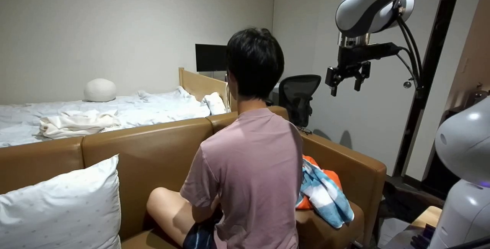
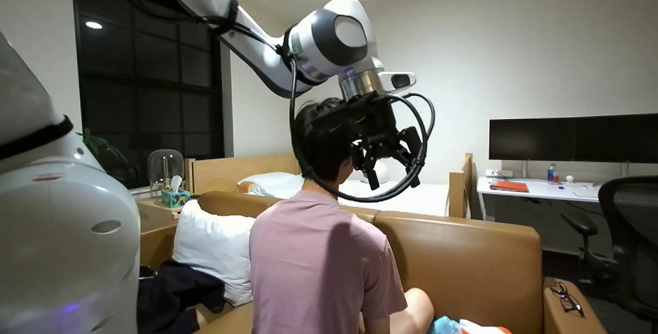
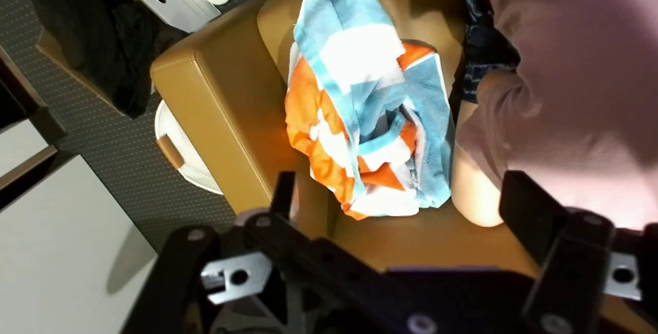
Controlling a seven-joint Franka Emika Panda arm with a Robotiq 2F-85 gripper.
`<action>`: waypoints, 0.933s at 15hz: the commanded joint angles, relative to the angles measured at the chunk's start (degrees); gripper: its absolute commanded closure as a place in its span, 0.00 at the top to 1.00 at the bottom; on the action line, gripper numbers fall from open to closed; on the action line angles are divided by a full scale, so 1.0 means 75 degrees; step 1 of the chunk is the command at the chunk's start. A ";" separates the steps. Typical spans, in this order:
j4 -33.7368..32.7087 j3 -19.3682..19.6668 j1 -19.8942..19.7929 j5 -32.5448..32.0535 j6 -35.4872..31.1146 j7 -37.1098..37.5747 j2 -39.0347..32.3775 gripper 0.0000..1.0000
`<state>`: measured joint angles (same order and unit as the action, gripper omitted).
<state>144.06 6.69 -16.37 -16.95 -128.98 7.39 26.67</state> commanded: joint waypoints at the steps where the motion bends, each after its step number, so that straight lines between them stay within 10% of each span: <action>1: -0.0757 0.0151 -0.0124 -0.0130 -0.0230 0.0196 -0.1136 1.00; 9: -0.3034 0.0574 0.0085 0.0188 0.0528 0.0101 -0.3380 1.00; 14: -0.2951 0.0671 0.0165 0.0071 0.0485 0.0000 -0.3299 1.00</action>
<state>122.09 10.84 -16.02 -16.43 -125.54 7.44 1.96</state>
